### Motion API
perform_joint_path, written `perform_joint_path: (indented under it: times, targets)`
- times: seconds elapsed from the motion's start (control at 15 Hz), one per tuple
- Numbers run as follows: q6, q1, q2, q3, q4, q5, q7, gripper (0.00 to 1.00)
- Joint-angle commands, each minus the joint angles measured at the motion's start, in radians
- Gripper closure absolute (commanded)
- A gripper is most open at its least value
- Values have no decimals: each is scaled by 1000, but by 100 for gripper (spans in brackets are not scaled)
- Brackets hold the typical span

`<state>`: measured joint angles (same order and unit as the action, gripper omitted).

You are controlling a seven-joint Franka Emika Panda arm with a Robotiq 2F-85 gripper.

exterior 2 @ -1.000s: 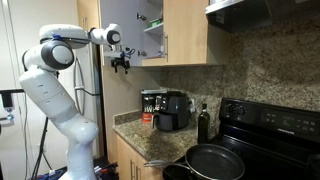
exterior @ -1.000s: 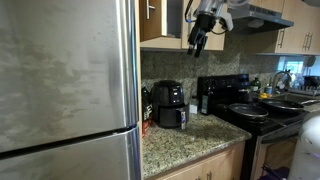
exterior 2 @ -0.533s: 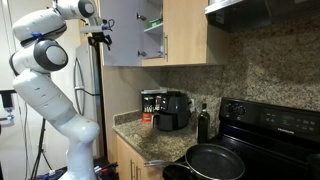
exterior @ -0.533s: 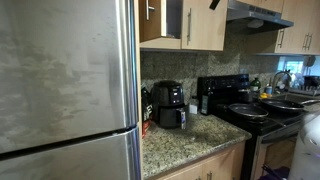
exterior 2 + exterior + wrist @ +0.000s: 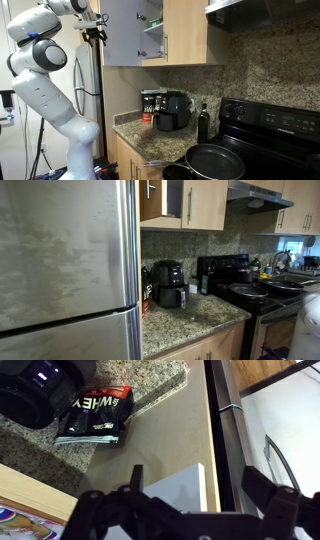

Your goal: Close the cupboard

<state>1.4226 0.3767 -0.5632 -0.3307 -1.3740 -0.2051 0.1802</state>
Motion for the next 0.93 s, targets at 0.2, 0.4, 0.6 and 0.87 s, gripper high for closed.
perform_joint_path:
  times: [0.2, 0.4, 0.6, 0.87]
  targets:
    - [363, -3, 30, -87, -8, -110, -46, 0]
    - [354, 14, 33, -83, -6, -84, -56, 0]
    - [350, 15, 31, -80, -5, -85, -56, 0]
    - [522, -17, 86, -113, -52, -52, -68, 0]
